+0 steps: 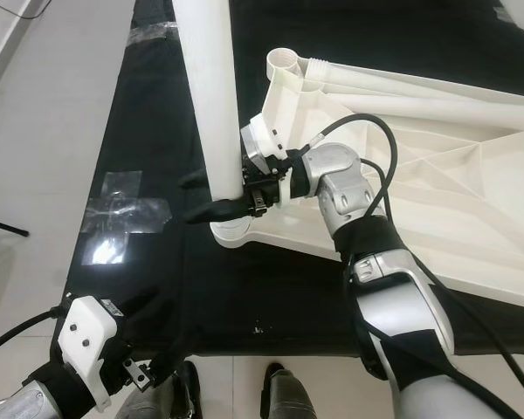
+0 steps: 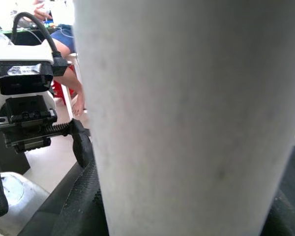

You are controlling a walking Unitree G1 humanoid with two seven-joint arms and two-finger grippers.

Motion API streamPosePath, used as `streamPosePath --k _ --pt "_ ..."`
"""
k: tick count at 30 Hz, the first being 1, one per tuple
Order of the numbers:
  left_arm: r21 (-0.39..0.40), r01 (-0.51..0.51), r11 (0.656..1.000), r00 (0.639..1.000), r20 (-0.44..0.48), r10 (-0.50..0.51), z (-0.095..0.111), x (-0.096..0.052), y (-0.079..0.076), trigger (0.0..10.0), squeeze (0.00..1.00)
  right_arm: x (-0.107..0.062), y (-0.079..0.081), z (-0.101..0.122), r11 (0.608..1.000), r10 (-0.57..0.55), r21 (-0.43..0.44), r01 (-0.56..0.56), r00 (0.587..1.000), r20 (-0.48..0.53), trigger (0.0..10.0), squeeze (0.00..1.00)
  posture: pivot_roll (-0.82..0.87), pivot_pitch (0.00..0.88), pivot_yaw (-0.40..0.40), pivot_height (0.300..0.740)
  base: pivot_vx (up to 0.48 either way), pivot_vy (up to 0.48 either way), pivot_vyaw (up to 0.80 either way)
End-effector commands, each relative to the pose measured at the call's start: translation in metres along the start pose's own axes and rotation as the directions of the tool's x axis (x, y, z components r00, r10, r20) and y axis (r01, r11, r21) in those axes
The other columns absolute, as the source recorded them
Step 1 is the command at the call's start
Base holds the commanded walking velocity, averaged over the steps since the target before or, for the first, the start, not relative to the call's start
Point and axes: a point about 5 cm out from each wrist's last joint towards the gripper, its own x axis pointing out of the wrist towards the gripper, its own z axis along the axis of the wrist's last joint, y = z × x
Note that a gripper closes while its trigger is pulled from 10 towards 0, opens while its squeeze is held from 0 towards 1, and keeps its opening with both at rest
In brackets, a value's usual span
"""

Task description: Building children table

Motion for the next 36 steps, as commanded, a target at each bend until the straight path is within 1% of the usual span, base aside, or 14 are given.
streamPosePath --k 1,9,10,11,13,19,26,31,36 --pt "-0.020 0.001 1.000 1.000 -0.023 -0.002 -0.005 -0.002 -0.003 10.0 0.00 0.008 0.010 -0.016 0.997 0.047 0.066 -0.048 0.999 0.014 10.0 0.00 0.07 0.339 -0.023 0.740 0.000 0.000 0.00" --pt "-0.020 0.002 1.000 1.000 -0.020 -0.002 -0.004 -0.002 -0.003 10.0 0.00 0.003 0.012 -0.017 0.998 -0.014 0.054 0.013 1.000 0.019 10.0 0.00 0.07 0.340 -0.021 0.740 0.000 0.000 0.00" --pt "-0.021 0.003 1.000 1.000 -0.019 -0.003 -0.004 -0.001 -0.003 10.0 0.00 0.002 0.014 -0.018 0.998 -0.040 0.045 0.039 0.999 0.017 10.0 0.00 0.06 0.340 -0.021 0.740 0.000 0.000 0.00" --pt "-0.021 0.003 1.000 1.000 -0.019 -0.003 -0.004 -0.001 -0.003 10.0 0.00 0.002 0.014 -0.018 0.998 -0.040 0.045 0.039 0.999 0.017 10.0 0.00 0.06 0.340 -0.021 0.740 0.000 0.000 0.00" --pt "-0.021 0.004 1.000 1.000 -0.016 -0.004 -0.003 0.000 -0.003 10.0 0.00 0.001 0.018 -0.021 0.993 -0.112 0.021 0.112 0.994 0.002 10.0 0.00 0.06 0.338 -0.018 0.740 0.000 0.000 0.00" --pt "-0.021 0.005 1.000 1.000 -0.014 -0.005 -0.003 0.001 -0.003 10.0 0.00 0.001 0.021 -0.022 0.990 -0.141 0.007 0.141 0.990 -0.018 10.0 0.00 0.06 0.337 -0.019 0.740 0.000 0.000 0.00" --pt "-0.022 0.005 1.000 1.000 -0.010 -0.005 -0.003 0.003 -0.002 10.0 0.00 0.003 0.023 -0.023 0.989 -0.144 -0.041 0.140 0.985 -0.099 10.0 0.00 0.06 0.332 -0.023 0.740 0.000 0.000 0.00" --pt "-0.021 0.003 1.000 1.000 -0.009 -0.003 -0.003 0.003 -0.002 10.0 0.00 0.006 0.022 -0.022 0.987 -0.156 -0.049 0.151 0.980 -0.120 10.0 0.00 0.06 0.332 -0.026 0.740 0.000 0.000 0.00" --pt "-0.020 -0.001 1.000 1.000 -0.009 0.001 -0.004 0.003 -0.002 10.0 0.00 0.007 0.021 -0.021 0.985 -0.171 -0.044 0.167 0.979 -0.113 10.0 0.00 0.06 0.331 -0.027 0.740 0.000 0.000 0.00"
